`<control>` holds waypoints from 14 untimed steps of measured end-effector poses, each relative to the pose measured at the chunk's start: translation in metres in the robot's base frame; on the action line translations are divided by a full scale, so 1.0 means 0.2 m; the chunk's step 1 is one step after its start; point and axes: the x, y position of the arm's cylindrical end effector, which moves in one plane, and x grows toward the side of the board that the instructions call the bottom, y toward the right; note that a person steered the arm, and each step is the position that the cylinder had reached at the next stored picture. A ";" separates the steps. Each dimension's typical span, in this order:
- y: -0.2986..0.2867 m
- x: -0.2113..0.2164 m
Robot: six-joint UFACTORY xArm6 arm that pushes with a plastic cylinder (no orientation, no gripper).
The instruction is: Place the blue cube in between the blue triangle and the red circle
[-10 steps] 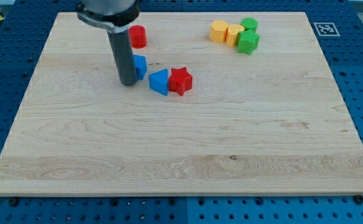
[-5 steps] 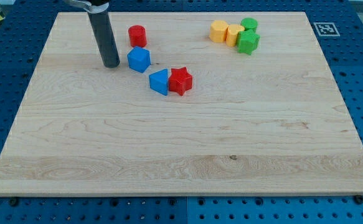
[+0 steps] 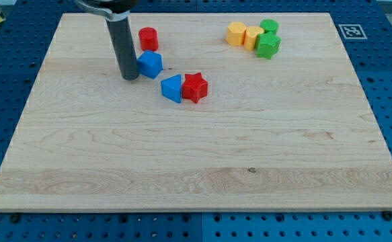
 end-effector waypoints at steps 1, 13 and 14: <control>-0.08 -0.07; 0.15 0.04; 0.33 0.10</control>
